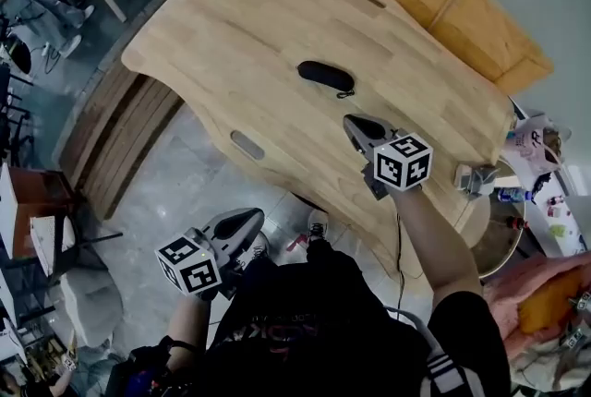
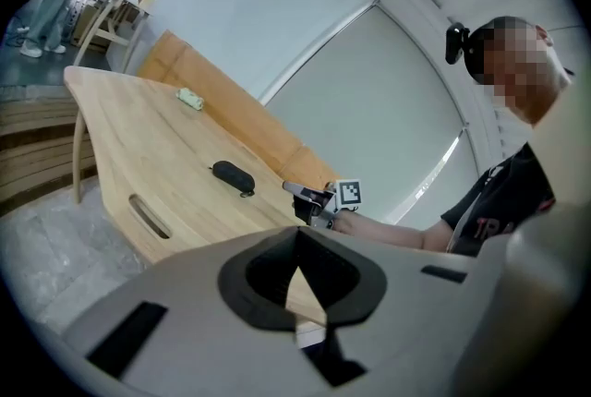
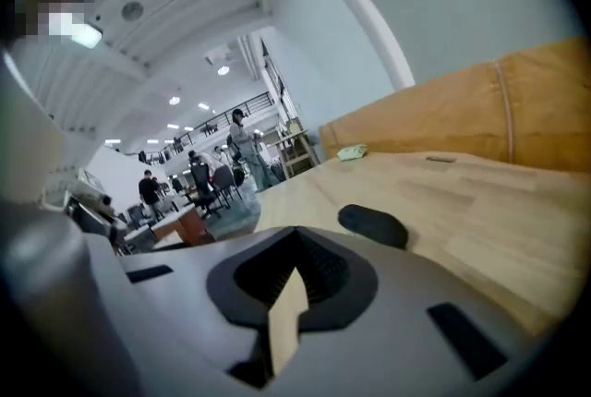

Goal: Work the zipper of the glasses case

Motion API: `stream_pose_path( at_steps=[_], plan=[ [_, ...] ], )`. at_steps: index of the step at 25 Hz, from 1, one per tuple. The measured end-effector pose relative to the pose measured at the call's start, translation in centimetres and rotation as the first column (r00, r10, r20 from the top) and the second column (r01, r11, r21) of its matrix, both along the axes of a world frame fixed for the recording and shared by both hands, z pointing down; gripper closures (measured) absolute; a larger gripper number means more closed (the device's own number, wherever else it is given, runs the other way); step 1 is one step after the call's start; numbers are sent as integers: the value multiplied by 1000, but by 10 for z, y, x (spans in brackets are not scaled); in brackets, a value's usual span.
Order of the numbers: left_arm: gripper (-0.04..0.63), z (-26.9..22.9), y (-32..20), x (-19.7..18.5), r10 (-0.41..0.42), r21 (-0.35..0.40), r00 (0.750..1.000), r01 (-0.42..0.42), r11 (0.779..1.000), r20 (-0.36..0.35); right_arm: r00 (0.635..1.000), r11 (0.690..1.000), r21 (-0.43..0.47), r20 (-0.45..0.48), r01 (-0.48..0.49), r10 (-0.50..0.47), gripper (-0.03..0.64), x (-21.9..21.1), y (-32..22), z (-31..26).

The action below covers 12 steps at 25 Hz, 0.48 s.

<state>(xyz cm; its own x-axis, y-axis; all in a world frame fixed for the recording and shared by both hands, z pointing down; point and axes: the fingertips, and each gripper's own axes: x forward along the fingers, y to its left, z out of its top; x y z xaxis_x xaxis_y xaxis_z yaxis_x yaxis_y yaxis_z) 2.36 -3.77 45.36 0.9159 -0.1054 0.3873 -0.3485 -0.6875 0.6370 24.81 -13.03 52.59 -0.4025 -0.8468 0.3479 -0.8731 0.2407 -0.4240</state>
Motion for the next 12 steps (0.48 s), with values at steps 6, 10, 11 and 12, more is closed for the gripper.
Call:
stream_pose_path(
  at_steps=[6, 10, 11, 12],
  plan=[
    [584, -11, 7, -9, 125, 7, 990, -125, 992, -68, 983, 997, 66, 184, -40, 27, 601, -69, 63, -56],
    [584, -21, 11, -25, 205, 25, 973, -204, 979, -102, 958, 992, 76, 277, -100, 75, 602, -115, 102, -79],
    [584, -22, 14, -29, 223, 30, 968, -221, 975, -111, 954, 991, 78, 289, -110, 84, 601, -127, 112, -83],
    [584, -23, 16, -33, 239, 33, 964, -237, 971, -120, 951, 990, 80, 297, -118, 90, 603, -138, 120, -86]
  ],
)
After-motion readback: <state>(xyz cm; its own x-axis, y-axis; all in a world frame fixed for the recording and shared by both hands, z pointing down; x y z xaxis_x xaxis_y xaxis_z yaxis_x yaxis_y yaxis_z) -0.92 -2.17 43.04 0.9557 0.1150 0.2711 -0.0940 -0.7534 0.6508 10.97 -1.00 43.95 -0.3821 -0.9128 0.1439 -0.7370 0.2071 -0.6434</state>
